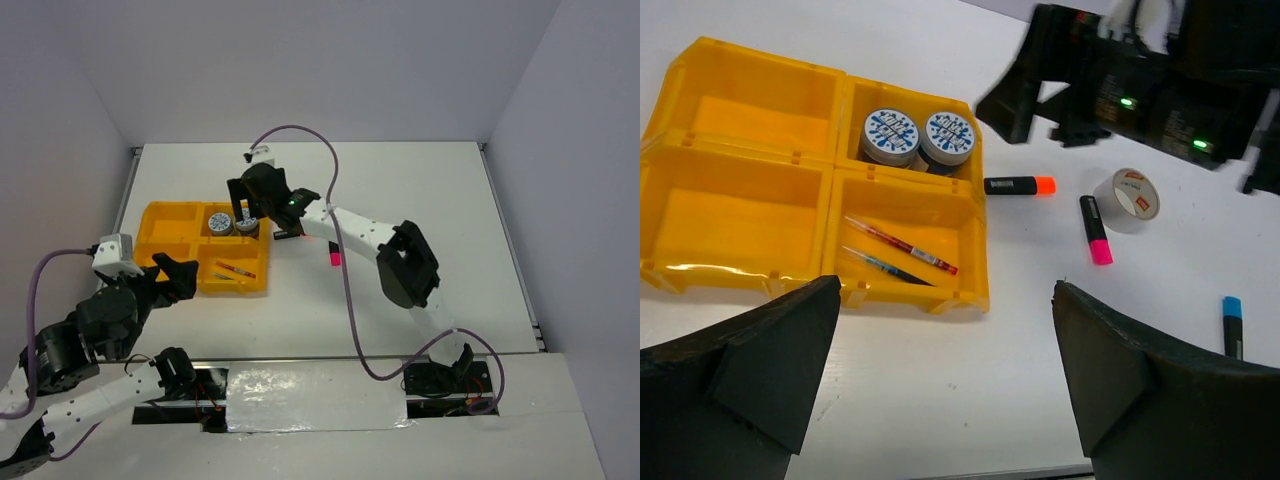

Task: Sort the stationery into containers
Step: Place the stationery in the storage box, then pick up the stationery from the center of the board.

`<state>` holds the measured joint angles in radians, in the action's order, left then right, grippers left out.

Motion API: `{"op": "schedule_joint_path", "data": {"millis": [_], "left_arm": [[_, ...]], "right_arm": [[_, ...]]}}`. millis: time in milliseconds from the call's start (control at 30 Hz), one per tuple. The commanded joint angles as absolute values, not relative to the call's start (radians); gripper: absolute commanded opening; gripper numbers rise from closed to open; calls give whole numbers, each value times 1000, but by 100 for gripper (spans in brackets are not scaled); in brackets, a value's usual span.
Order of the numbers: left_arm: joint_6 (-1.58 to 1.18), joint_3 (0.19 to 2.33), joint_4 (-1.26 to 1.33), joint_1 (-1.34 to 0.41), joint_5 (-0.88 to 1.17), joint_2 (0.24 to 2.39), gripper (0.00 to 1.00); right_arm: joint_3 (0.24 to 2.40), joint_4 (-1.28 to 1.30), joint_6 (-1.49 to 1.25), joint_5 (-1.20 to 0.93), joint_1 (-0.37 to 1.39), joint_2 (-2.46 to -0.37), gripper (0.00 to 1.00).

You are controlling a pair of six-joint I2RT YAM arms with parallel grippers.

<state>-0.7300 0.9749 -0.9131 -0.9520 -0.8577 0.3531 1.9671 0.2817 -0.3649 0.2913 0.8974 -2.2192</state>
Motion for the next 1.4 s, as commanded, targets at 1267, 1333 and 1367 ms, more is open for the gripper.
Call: {"op": "schedule_joint_path", "data": {"millis": [1267,1333,1367], "left_arm": [[-566,1980,-479,-678,-215,2345,65],[-561,1977,-468,-678,-195,2352,57],[-563,1964,-456,-678,-186,2352,52]], "right_arm": [[805,525,-522,511,716,-661,100],[805,520,-519,502,715,-670,100],[805,517,-517,500,715,-679,100]]}}
